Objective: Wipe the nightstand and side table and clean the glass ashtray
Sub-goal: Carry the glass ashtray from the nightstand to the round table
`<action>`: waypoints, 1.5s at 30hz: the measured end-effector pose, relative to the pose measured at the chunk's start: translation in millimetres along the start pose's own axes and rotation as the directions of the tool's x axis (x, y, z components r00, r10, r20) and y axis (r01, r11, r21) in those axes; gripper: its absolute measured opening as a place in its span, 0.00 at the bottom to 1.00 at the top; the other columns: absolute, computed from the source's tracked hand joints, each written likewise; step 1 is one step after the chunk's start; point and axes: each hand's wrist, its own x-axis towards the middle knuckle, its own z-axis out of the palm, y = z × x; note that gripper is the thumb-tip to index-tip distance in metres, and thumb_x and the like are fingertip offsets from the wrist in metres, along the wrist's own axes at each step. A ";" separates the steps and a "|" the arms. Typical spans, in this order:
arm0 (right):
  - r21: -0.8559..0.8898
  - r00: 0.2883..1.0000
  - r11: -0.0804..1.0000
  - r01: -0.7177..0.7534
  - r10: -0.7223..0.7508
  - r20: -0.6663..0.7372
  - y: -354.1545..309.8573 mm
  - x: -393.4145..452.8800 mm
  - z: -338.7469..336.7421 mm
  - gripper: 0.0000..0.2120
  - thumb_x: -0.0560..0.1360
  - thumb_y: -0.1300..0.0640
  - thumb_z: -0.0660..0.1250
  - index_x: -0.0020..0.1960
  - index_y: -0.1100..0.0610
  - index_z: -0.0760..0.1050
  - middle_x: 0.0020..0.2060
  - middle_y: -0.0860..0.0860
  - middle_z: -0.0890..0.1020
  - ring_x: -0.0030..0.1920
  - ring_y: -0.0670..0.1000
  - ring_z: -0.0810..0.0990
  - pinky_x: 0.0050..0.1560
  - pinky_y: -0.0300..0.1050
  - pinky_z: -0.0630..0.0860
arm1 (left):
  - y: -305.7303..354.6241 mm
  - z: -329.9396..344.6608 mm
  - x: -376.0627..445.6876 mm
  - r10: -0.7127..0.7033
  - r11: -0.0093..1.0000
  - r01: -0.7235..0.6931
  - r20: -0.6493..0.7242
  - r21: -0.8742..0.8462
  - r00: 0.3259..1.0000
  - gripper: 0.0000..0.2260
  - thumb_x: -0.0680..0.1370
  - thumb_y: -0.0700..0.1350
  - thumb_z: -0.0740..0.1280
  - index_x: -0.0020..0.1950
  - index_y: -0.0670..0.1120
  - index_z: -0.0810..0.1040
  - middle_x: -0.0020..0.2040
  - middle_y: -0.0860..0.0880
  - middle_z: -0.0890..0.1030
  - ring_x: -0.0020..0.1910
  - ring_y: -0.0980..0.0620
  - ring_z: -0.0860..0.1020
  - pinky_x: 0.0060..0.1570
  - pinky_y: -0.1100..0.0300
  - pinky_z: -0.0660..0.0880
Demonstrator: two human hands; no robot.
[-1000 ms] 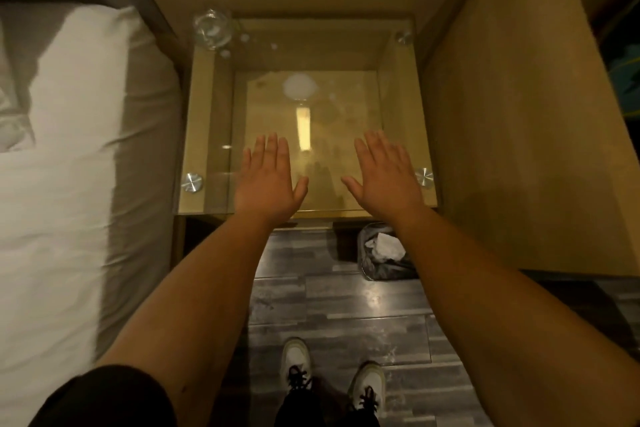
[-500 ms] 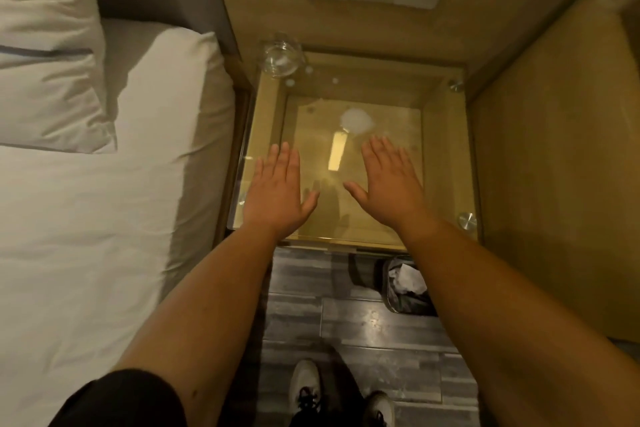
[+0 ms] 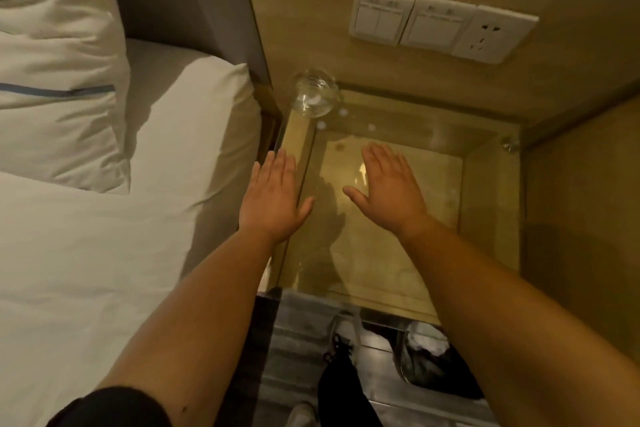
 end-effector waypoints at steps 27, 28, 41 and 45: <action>0.230 0.996 0.973 -0.007 0.028 -0.086 2.1 191.8 50.0 0.48 0.70 0.34 0.66 0.77 0.59 0.50 0.76 0.58 0.58 0.76 0.56 0.53 0.74 0.52 0.46 | -71.3 35.1 177.3 0.001 0.961 -0.012 -0.039 -0.278 0.999 0.44 0.74 0.66 0.63 0.77 0.40 0.49 0.77 0.41 0.55 0.77 0.44 0.50 0.74 0.49 0.46; 0.234 0.996 0.972 -0.004 0.024 -0.082 3.6 195.0 50.1 0.49 0.69 0.34 0.66 0.77 0.59 0.50 0.76 0.58 0.58 0.76 0.56 0.54 0.74 0.52 0.46 | -71.1 34.2 179.9 0.000 0.950 -0.013 -0.042 -0.311 0.999 0.44 0.74 0.65 0.63 0.77 0.39 0.50 0.77 0.40 0.56 0.77 0.44 0.50 0.74 0.49 0.47; 0.395 0.996 0.918 -0.031 0.062 -0.066 4.2 197.4 48.1 0.52 0.64 0.36 0.73 0.76 0.57 0.53 0.75 0.59 0.61 0.75 0.55 0.56 0.74 0.48 0.46 | -66.1 34.7 192.6 -0.010 0.856 -0.030 -0.075 -0.517 0.997 0.39 0.73 0.63 0.67 0.76 0.45 0.58 0.73 0.45 0.67 0.75 0.48 0.58 0.73 0.45 0.52; 0.415 0.995 0.909 -0.041 0.073 -0.062 3.6 185.1 42.8 0.52 0.63 0.37 0.74 0.76 0.57 0.53 0.74 0.60 0.61 0.75 0.55 0.56 0.74 0.48 0.46 | -59.2 33.0 180.8 -0.016 0.858 -0.028 -0.082 -0.513 0.996 0.40 0.73 0.64 0.66 0.76 0.45 0.56 0.74 0.44 0.65 0.75 0.49 0.57 0.74 0.45 0.49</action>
